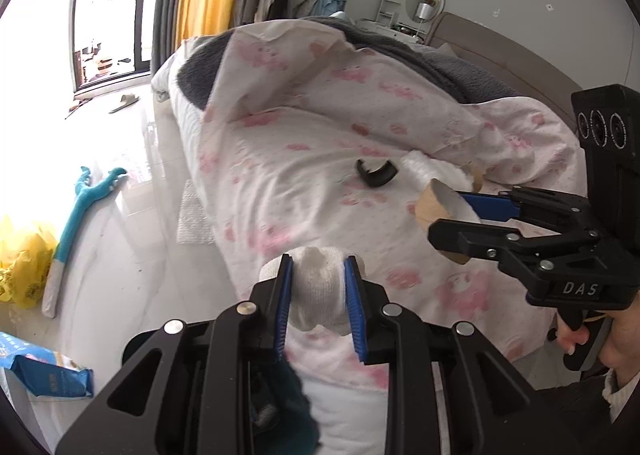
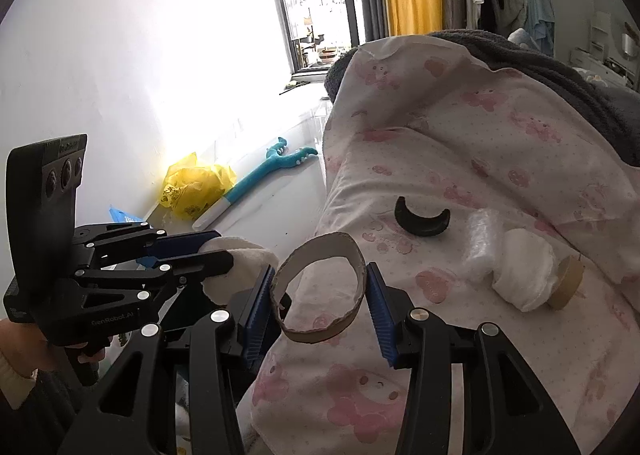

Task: Collect trash
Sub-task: 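Carry the tissue ball and tape core with both tools over the black bin, then open the left tool to drop the tissue ball while the right tool releases the tape core, then move both tools back over the bed toward the black piece and bubble wrap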

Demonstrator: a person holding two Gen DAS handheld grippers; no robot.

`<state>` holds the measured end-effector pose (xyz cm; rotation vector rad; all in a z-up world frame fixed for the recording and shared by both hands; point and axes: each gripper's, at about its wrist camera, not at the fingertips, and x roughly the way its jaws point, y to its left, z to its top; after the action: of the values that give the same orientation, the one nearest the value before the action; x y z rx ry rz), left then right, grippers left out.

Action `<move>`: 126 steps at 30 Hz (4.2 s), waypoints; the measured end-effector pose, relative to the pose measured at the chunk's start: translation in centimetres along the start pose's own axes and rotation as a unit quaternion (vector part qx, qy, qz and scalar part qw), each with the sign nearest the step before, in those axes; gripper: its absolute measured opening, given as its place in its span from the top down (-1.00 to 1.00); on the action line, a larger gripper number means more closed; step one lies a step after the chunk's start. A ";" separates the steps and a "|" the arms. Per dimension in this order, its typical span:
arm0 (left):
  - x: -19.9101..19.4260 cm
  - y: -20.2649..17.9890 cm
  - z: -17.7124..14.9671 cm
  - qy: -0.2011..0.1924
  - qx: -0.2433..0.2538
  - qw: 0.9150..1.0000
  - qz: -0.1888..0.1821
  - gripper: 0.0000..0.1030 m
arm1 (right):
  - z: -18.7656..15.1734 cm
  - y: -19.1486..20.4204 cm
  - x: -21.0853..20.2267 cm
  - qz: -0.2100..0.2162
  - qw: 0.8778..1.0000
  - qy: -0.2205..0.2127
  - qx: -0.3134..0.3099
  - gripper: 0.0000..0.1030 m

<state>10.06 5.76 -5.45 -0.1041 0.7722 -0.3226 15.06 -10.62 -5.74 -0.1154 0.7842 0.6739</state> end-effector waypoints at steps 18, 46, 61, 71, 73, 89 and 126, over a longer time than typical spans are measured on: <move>1.5 5.2 -3.6 0.086 -0.026 0.995 0.050 0.46 | 0.1 4.1 2.6 0.048 0.998 0.019 -0.018 0.09; 2.1 11.1 -9.3 0.200 -0.061 0.975 0.073 0.32 | 0.7 10.8 7.7 0.086 0.994 0.052 -0.046 0.09; -0.7 14.6 -10.2 0.170 -0.087 0.978 0.083 -0.50 | -0.4 13.6 12.2 0.086 0.989 0.104 -0.054 0.10; -3.8 15.5 -8.5 0.091 -0.100 0.987 0.090 -0.54 | -2.4 14.1 15.6 0.074 0.984 0.154 -0.052 0.10; -4.5 15.6 -8.1 0.071 -0.099 0.988 0.090 -0.54 | -2.7 14.4 16.2 0.071 0.983 0.163 -0.054 0.10; -9.6 15.7 -5.0 -0.050 -0.109 0.989 0.091 -0.42 | -5.8 16.2 19.8 0.061 0.971 0.220 -0.075 0.09; -8.4 6.6 1.5 -0.115 -0.039 0.989 0.080 -0.50 | -1.0 6.7 8.5 0.033 0.997 0.075 -0.011 -0.45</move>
<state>7.13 14.63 -0.18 -0.1485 0.5606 -0.1250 14.73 -1.32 -11.31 -0.1633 0.9281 0.7423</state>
